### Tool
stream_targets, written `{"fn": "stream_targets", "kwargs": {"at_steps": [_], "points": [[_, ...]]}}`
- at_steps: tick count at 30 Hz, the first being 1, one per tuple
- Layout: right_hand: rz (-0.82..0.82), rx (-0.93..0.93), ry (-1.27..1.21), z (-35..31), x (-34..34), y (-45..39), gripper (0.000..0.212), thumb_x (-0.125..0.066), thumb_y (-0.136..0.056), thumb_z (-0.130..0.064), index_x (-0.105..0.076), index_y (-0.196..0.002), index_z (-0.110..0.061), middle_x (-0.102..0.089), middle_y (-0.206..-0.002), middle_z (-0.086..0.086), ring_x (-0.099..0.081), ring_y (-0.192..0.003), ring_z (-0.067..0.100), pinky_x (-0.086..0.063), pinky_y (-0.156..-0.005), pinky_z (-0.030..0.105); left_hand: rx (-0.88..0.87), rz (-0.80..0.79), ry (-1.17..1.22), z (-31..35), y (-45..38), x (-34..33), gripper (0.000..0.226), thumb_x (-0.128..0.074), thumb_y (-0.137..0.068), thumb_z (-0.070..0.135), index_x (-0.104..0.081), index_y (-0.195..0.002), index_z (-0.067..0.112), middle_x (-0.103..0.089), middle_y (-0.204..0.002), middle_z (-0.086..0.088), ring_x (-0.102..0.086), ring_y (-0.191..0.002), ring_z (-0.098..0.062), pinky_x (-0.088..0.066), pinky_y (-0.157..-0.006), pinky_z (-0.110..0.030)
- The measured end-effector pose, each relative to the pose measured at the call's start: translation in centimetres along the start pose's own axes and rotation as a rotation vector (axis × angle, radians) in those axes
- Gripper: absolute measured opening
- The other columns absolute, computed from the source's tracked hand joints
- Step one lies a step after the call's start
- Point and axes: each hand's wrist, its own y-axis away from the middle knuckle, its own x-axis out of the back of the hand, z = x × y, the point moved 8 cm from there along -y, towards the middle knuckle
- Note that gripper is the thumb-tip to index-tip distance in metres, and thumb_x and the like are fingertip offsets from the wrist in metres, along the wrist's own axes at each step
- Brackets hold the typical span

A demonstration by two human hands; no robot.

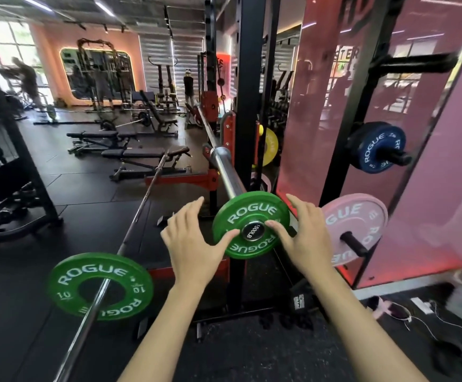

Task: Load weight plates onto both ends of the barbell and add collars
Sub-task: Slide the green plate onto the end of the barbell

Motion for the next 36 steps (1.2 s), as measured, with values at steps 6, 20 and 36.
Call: {"fn": "stream_targets", "kwargs": {"at_steps": [6,20,36], "points": [[0.008,-0.022,-0.010,1.0,-1.3,-1.4,0.075,-0.058,-0.082,-0.067,-0.043,-0.142,-0.025,-0.054,-0.126,-0.005,-0.045,-0.115,0.019,-0.048,-0.088,0.038,0.039,-0.013,-0.086,-1.3,-1.5,-2.0,0.088,-0.055,-0.077,0.080,-0.044,-0.142,0.023,-0.049,-0.142,0.004,-0.039,-0.131,-0.017,-0.028,-0.106,-0.041],[-0.044,0.098,-0.036,3.7,-9.5,-10.2,0.078,-0.047,-0.085,-0.074,-0.044,-0.142,-0.021,-0.055,-0.127,-0.002,-0.046,-0.112,0.018,-0.045,-0.093,0.035,0.091,0.035,-0.316,-4.4,-8.5,-7.9,0.087,-0.049,-0.075,0.083,-0.051,-0.137,0.022,-0.051,-0.141,0.003,-0.044,-0.127,-0.019,-0.032,-0.102,-0.045],[-0.028,0.015,0.007,6.8,-20.7,-20.8,0.078,-0.046,-0.084,-0.077,-0.045,-0.141,-0.023,-0.054,-0.130,-0.003,-0.047,-0.114,0.019,-0.048,-0.091,0.037,0.056,0.016,-0.246,-11.2,-19.2,-18.4,0.071,-0.054,-0.085,0.073,-0.054,-0.133,0.020,-0.055,-0.136,0.003,-0.047,-0.123,-0.017,-0.035,-0.097,-0.042]]}}
